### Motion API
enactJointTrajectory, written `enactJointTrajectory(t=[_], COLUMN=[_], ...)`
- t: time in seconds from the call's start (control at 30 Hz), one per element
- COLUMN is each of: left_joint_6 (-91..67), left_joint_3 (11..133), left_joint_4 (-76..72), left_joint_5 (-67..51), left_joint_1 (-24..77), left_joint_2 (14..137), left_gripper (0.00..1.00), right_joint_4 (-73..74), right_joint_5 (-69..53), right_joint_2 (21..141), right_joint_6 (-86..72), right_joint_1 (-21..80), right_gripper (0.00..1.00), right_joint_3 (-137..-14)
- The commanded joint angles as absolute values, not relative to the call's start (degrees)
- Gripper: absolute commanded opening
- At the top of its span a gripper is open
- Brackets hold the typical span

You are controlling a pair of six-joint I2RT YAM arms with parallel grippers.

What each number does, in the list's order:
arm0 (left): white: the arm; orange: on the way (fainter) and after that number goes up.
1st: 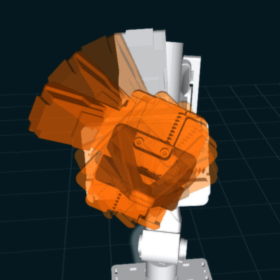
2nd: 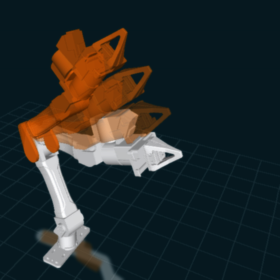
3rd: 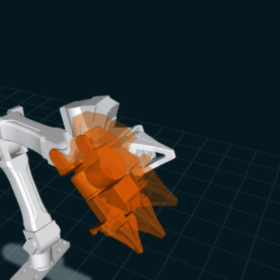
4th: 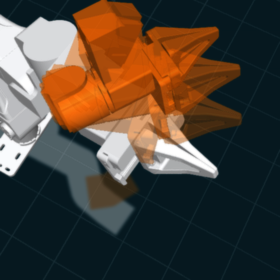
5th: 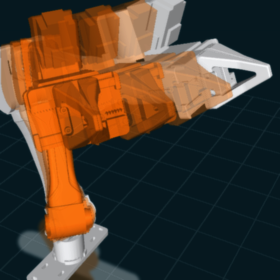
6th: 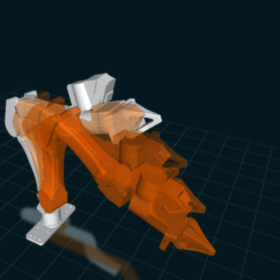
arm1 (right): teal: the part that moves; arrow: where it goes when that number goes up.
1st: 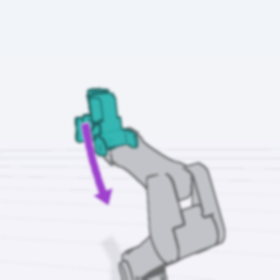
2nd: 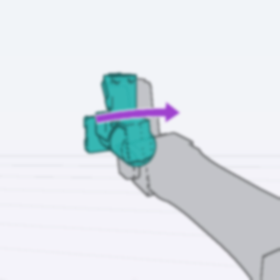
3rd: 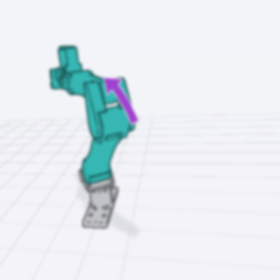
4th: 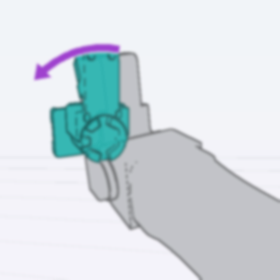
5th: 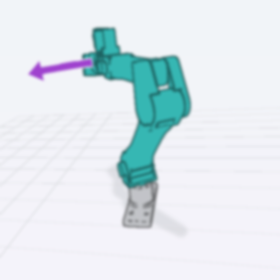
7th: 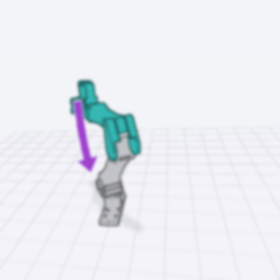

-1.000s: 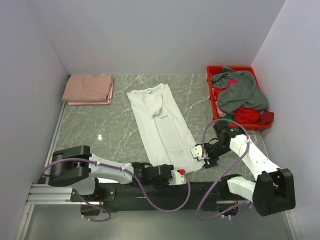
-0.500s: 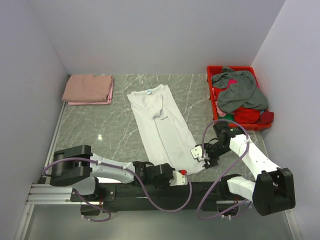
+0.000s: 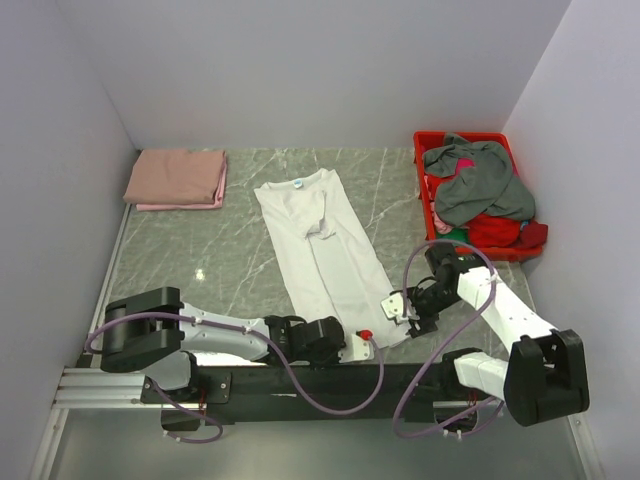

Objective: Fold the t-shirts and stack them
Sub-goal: Fold the tshirt

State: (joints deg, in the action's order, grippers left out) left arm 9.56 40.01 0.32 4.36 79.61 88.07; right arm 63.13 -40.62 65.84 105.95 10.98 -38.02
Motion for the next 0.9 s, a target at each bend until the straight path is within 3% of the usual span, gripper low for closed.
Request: enactJointTrajectory(t=[0.0, 0.33, 0.53, 0.87], left_joint_6=[10.4, 9.5, 9.7, 9.3], left_joint_3=[41.0, 39.8, 39.5, 37.9], left_joint_4=[-0.2, -0.7, -1.1, -3.4], left_joint_5=[4.1, 2.4, 2.2, 0.9], left_joint_1=[79.2, 77.0, 76.6, 76.1], left_joint_2=[87.2, 82.8, 82.6, 81.7], left_gripper=[0.02, 0.0, 0.01, 0.0], right_joint_4=[64.7, 54.7, 49.0, 46.5], right_joint_5=[-39.1, -30.4, -25.3, -22.7], right_joint_2=[67.1, 67.8, 68.4, 66.8], right_joint_6=[109.7, 100.9, 94.2, 88.4], right_joint_1=[11.6, 22.7, 29.3, 34.2], right_gripper=[0.67, 0.65, 0.59, 0.32], right_joint_3=[-37.3, -33.6, -31.4, -30.7])
